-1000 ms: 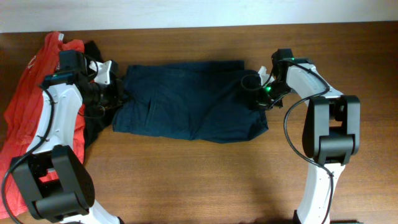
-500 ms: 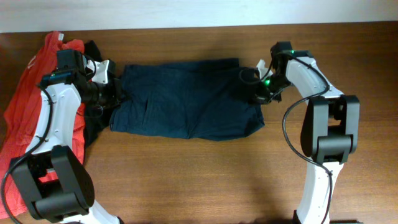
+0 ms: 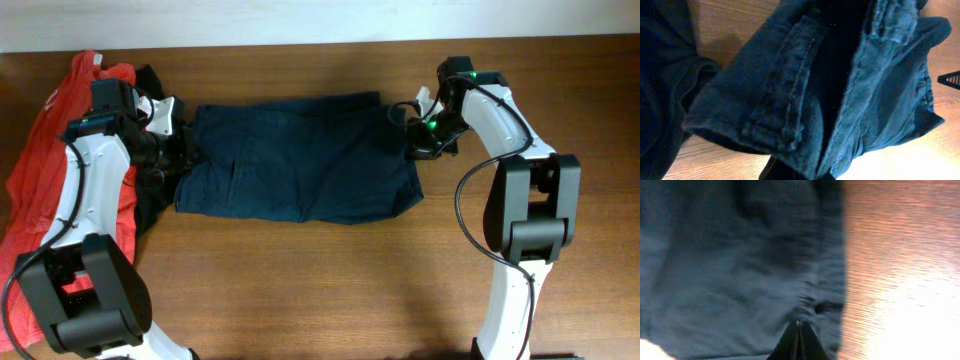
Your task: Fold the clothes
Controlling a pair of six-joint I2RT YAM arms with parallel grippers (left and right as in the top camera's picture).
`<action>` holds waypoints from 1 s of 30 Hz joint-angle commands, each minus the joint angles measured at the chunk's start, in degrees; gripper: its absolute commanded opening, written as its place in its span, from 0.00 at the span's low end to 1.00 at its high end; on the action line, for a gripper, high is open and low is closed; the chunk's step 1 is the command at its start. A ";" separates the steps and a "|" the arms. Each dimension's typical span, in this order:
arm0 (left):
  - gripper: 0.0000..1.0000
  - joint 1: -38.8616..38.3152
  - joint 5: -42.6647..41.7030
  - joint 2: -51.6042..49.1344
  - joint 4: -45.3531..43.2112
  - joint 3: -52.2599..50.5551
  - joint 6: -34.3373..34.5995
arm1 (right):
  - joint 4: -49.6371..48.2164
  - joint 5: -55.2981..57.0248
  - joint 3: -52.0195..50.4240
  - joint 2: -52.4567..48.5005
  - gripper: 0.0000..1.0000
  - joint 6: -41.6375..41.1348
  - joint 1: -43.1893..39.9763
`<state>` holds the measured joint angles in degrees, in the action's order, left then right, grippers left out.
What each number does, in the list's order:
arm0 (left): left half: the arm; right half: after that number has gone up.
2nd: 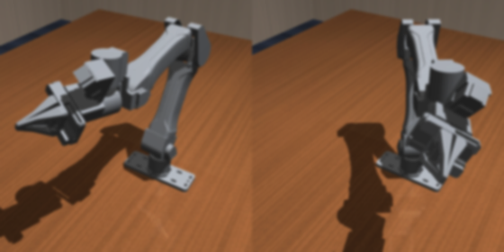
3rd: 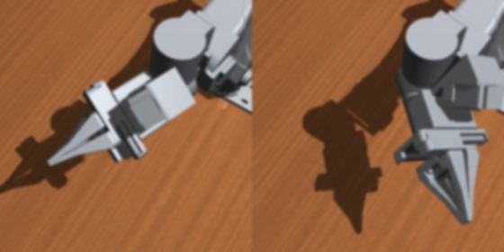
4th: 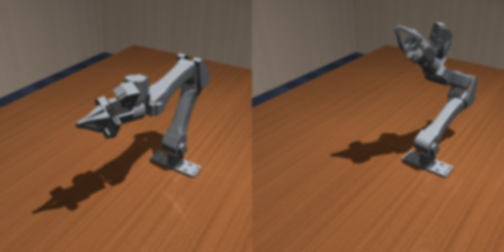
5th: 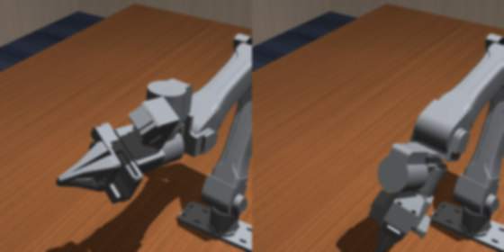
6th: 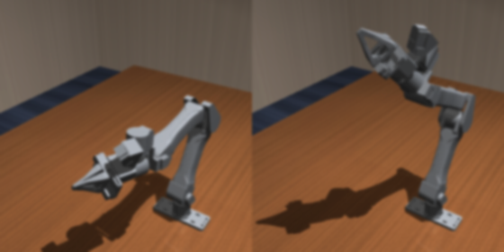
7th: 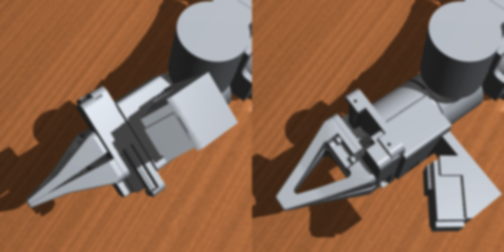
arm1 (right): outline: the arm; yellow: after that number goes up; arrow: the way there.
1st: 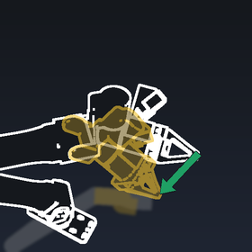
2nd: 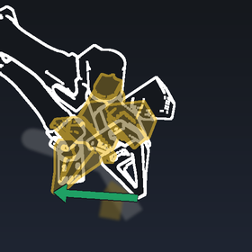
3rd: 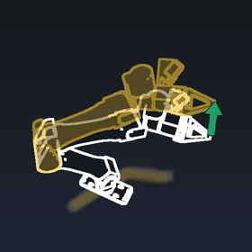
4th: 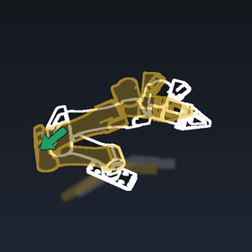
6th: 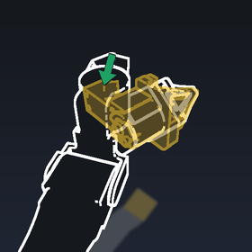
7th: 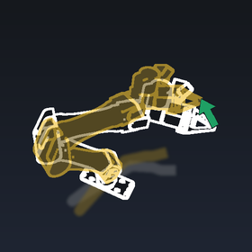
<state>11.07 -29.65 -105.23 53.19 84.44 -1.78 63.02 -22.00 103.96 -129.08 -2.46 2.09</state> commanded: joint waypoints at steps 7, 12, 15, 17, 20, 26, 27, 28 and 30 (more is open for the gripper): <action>0.00 0.39 0.57 1.90 0.02 1.92 -0.44 | -0.07 5.79 0.74 -1.92 0.04 1.60 0.52; 0.01 0.33 0.57 1.90 0.02 1.92 -0.44 | -0.72 5.70 0.52 -1.92 0.04 1.60 0.52; 0.00 0.33 0.57 1.90 0.02 1.92 -0.42 | -0.85 5.09 0.46 -1.92 0.04 2.23 0.59; 0.01 0.33 0.55 1.90 0.04 1.92 -0.44 | -1.07 5.09 0.46 -1.92 0.04 2.23 0.79; 0.01 0.33 0.55 1.90 0.15 1.92 -0.44 | -1.86 5.09 0.44 -1.92 0.04 2.27 1.33; 0.01 0.33 0.57 1.90 0.66 1.92 -0.44 | -3.80 4.90 -0.09 -1.95 0.04 2.86 2.84; 0.01 0.33 0.57 1.90 0.72 1.92 -0.44 | -4.26 4.90 -0.35 -1.97 0.04 2.84 2.95; 0.01 0.33 0.57 1.90 0.85 1.92 -0.44 | -4.63 4.92 -0.59 -1.99 0.04 2.84 3.04; 0.00 0.33 0.57 1.90 0.94 1.92 -0.44 | -5.01 4.90 -0.96 -2.32 0.04 2.84 3.04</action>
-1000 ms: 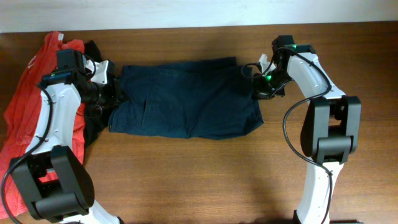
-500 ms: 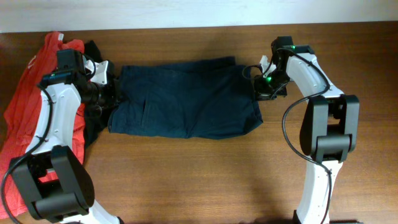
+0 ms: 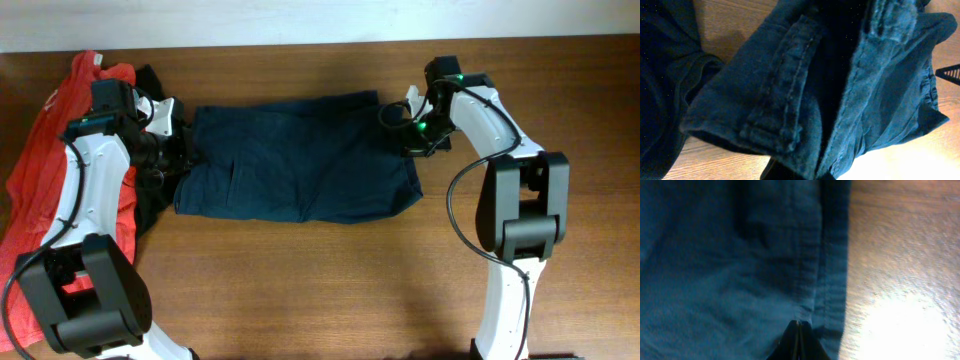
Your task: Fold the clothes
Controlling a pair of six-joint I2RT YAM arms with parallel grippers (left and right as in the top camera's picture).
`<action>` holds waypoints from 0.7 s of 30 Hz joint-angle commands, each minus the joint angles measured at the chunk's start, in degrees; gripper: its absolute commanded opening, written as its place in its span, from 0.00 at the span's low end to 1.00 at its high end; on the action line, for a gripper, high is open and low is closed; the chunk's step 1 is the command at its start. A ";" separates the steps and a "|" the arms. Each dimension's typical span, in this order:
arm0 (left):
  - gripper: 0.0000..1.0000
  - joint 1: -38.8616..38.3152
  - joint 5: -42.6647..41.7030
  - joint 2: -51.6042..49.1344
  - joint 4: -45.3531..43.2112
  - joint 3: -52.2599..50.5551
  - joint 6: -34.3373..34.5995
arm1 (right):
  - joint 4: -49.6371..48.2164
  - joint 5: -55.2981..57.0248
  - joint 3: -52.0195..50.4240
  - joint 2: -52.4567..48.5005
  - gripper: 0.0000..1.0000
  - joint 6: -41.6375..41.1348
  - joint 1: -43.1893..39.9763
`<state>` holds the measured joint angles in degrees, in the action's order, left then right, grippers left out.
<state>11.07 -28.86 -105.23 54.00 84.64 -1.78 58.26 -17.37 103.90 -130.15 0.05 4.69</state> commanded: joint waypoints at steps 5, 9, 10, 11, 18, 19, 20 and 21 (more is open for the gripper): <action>0.01 0.33 -0.22 1.90 0.09 1.73 -0.44 | -0.68 0.26 -1.99 -2.21 0.04 0.35 0.46; 0.01 0.33 -0.22 1.92 0.09 1.79 -0.44 | -0.68 0.28 -2.12 -3.32 0.04 0.35 0.50; 0.01 0.33 -0.22 1.99 0.09 1.79 -0.44 | -0.68 0.28 -2.12 -3.58 0.04 0.35 0.50; 0.00 0.33 -0.22 1.99 0.11 1.86 -0.44 | -0.68 0.31 -2.12 -3.96 0.04 0.35 0.50; 0.01 -0.50 -0.26 3.43 1.33 4.02 -0.44 | -0.22 0.31 -2.14 -6.56 0.04 0.33 0.50; 0.01 -1.64 -0.26 4.13 1.11 4.13 -0.42 | -0.15 0.24 -2.14 -6.91 0.04 0.31 0.50; 0.01 -2.75 -0.26 4.61 0.92 4.15 -0.42 | -0.15 0.26 -2.14 -7.10 0.04 0.31 0.50; 0.01 -3.91 -0.26 4.87 0.72 4.22 -0.39 | -0.17 0.24 -2.14 -7.13 0.04 0.31 0.50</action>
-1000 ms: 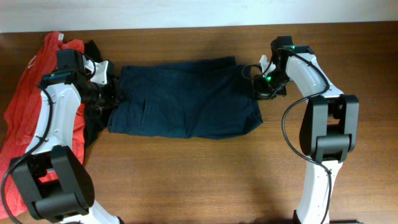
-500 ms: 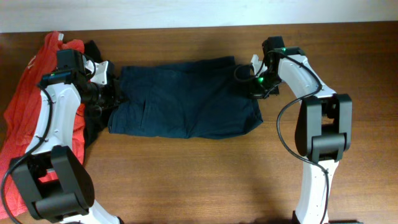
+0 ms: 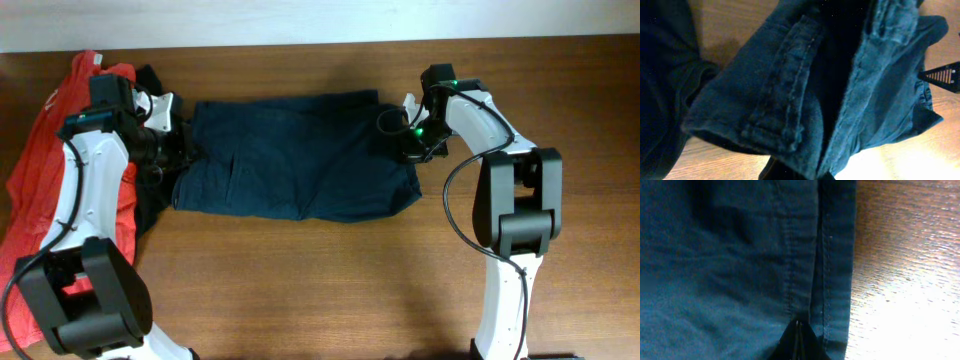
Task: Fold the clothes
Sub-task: 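Fold the left end of the shorts over toward the right gripper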
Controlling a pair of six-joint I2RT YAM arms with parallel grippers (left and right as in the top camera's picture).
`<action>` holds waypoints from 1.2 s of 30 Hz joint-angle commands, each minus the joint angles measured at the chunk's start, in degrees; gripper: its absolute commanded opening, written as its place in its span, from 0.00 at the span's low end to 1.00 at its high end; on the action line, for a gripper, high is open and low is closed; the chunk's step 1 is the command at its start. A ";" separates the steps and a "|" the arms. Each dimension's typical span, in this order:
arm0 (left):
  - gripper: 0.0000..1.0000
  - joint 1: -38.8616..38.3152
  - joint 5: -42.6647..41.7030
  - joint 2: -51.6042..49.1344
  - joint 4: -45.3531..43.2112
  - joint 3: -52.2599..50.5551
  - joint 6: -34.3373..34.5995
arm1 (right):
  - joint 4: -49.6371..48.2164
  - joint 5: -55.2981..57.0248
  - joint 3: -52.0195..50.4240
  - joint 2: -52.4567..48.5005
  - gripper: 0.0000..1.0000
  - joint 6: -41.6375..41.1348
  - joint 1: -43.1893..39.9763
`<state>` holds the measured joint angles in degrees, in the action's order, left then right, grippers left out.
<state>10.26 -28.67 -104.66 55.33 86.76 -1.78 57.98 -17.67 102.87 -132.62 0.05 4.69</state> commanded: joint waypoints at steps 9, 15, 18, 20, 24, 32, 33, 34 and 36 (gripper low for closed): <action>0.01 -15.10 -0.39 4.59 -6.73 2.32 4.96 | 0.04 0.37 -1.49 -4.70 0.04 0.31 0.55; 0.01 -23.34 -0.37 4.55 -13.18 2.32 6.78 | -0.09 0.35 -1.49 -4.70 0.04 0.31 0.55; 0.01 -27.34 1.33 4.50 -16.79 2.32 8.41 | -0.11 0.35 -1.49 -4.70 0.04 0.31 0.55; 0.01 -29.40 2.99 4.50 -18.73 2.32 9.07 | -0.13 0.35 -1.46 -4.70 0.04 0.31 0.55; 0.01 -33.18 6.05 4.44 -22.43 2.32 10.12 | -0.15 0.35 -1.49 -4.70 0.04 0.33 0.55; 0.01 -38.07 12.07 2.93 -23.89 2.32 10.10 | -0.15 0.33 -1.49 -4.70 0.04 0.35 0.55; 0.01 -38.40 12.00 2.34 -24.11 2.32 10.10 | -0.15 0.33 -1.49 -4.70 0.04 0.35 0.55; 0.01 -38.73 11.96 1.66 -24.37 2.32 10.12 | -0.15 0.33 -1.49 -4.70 0.04 0.35 0.55; 0.01 -39.50 11.91 0.24 -25.05 2.32 10.14 | -0.15 0.33 -1.49 -4.70 0.04 0.35 0.55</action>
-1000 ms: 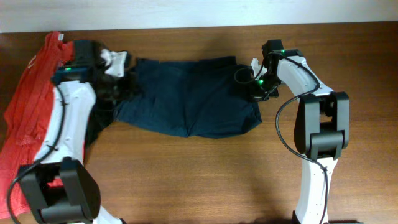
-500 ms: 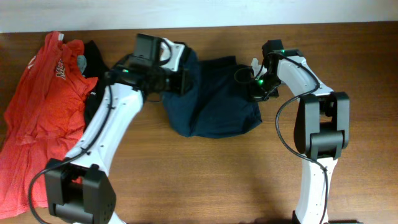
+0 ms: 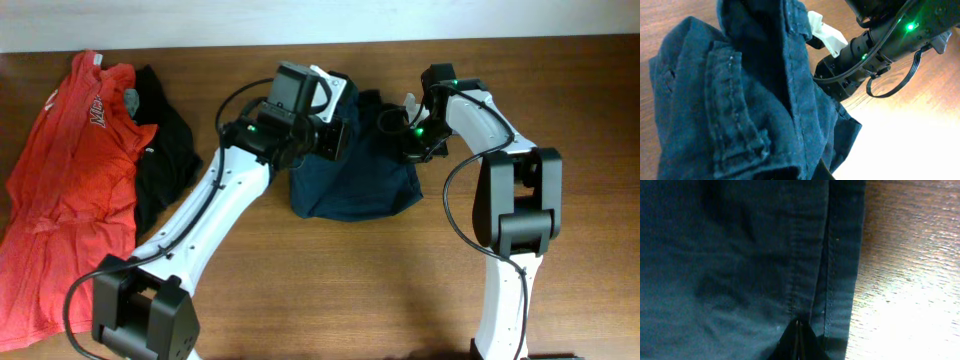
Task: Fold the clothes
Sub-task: 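Fold the left end of the shorts over toward the right gripper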
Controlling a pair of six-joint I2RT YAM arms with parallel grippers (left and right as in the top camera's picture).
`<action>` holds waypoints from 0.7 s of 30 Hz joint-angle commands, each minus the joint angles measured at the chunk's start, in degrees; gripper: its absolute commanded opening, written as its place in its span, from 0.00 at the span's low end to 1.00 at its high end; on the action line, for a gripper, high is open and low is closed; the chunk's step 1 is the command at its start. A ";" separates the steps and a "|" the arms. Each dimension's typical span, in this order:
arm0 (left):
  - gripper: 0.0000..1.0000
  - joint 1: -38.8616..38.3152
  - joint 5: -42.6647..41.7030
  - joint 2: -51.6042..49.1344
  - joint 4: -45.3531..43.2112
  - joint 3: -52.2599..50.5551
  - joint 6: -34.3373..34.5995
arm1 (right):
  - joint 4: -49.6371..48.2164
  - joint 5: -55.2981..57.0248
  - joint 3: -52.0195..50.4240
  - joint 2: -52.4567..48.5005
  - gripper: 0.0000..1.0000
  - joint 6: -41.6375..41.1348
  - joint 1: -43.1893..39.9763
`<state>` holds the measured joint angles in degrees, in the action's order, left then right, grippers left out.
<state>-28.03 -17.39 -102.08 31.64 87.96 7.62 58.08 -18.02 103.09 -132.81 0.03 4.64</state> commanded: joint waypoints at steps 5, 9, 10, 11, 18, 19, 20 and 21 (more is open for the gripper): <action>0.01 -3.89 -0.85 -5.79 -5.16 1.11 0.72 | -0.28 0.70 -1.70 -4.50 0.04 0.37 0.59; 0.01 -6.19 -0.79 -7.02 -7.43 1.11 0.72 | -0.26 0.68 -1.70 -4.50 0.04 0.37 0.59; 0.01 -6.64 -0.79 -7.17 -7.72 1.11 0.72 | -0.28 0.63 -1.70 -4.50 0.04 0.37 0.59; 0.01 -7.15 -0.79 -7.32 -8.07 1.11 0.72 | -0.26 0.46 -1.70 -4.50 0.04 0.35 0.59; 0.32 -9.05 1.42 -7.69 -8.48 1.11 0.70 | -0.46 -2.23 -1.68 -4.50 0.04 0.37 0.52; 0.38 -9.05 1.53 -7.69 -8.48 1.11 0.70 | -0.46 -2.58 -1.68 -4.50 0.04 0.37 0.52; 0.48 -9.05 1.88 -7.69 -8.46 1.11 0.70 | -0.44 -2.86 -1.68 -4.50 0.04 0.35 0.52; 0.60 -9.05 2.25 -7.69 -8.44 1.11 0.70 | -0.44 -3.08 -1.68 -4.50 0.04 0.35 0.52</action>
<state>-37.01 -16.34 -109.21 23.38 87.99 8.45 57.95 -19.73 103.07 -132.99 0.08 4.40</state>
